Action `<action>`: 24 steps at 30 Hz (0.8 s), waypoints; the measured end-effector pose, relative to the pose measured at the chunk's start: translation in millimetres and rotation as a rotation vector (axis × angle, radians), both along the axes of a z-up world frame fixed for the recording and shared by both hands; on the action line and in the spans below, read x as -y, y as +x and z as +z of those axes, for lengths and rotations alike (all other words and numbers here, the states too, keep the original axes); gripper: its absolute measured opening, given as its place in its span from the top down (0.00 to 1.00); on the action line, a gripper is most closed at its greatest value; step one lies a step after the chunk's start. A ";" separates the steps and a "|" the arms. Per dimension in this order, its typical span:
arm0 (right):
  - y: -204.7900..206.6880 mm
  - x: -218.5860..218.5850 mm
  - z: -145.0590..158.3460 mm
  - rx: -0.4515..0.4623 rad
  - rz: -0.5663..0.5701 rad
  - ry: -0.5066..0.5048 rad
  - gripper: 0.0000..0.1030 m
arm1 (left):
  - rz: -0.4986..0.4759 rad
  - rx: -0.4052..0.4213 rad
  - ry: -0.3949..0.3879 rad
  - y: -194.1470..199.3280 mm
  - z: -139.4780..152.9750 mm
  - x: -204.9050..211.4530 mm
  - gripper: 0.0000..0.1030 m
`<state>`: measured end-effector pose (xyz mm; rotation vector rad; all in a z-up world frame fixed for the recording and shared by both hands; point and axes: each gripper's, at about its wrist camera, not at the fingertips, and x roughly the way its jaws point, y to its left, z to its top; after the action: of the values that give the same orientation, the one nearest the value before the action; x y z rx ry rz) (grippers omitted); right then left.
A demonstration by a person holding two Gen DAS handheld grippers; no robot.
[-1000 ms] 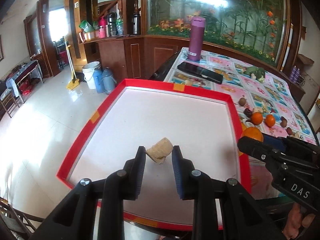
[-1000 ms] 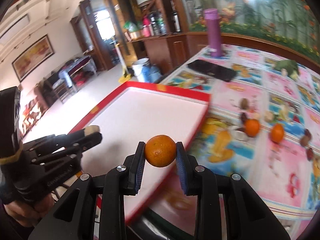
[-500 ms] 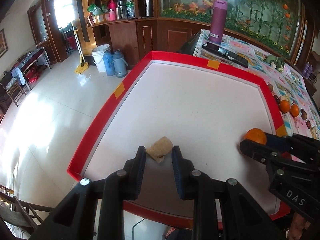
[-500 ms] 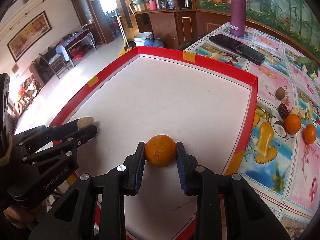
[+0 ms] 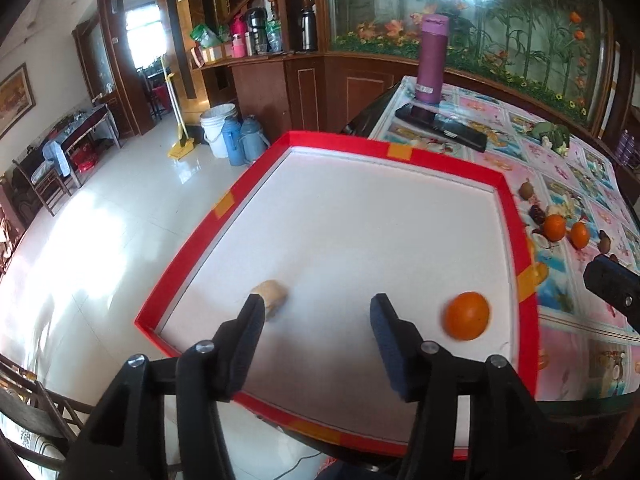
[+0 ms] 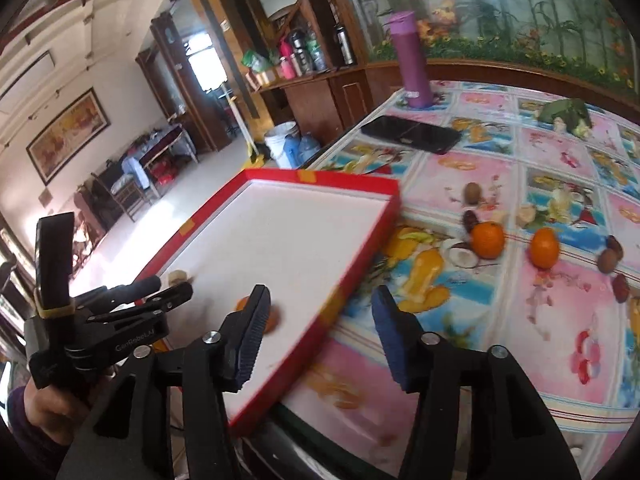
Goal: Organize fruits
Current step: 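Return to the table and grasp another orange with the right gripper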
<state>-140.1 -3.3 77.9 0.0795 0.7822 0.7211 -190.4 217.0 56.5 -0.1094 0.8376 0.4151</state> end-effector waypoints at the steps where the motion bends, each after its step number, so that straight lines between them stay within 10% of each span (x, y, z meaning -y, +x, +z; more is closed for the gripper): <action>1: 3.9 15.0 -0.1 0.009 -0.023 -0.003 0.41 | -0.019 0.016 0.012 1.9 5.6 11.2 0.40; 11: 84.8 109.1 -27.8 -0.054 -0.152 -0.091 0.41 | -0.240 0.030 -0.019 51.9 17.0 111.3 0.33; 24: 136.5 81.7 -60.6 -0.149 -0.074 -0.112 0.63 | -0.245 -0.051 -0.043 101.6 -6.3 138.1 0.38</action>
<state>-3.6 -85.0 17.3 0.0607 0.9561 0.6044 -88.9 78.9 50.2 -0.0350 0.8980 0.1702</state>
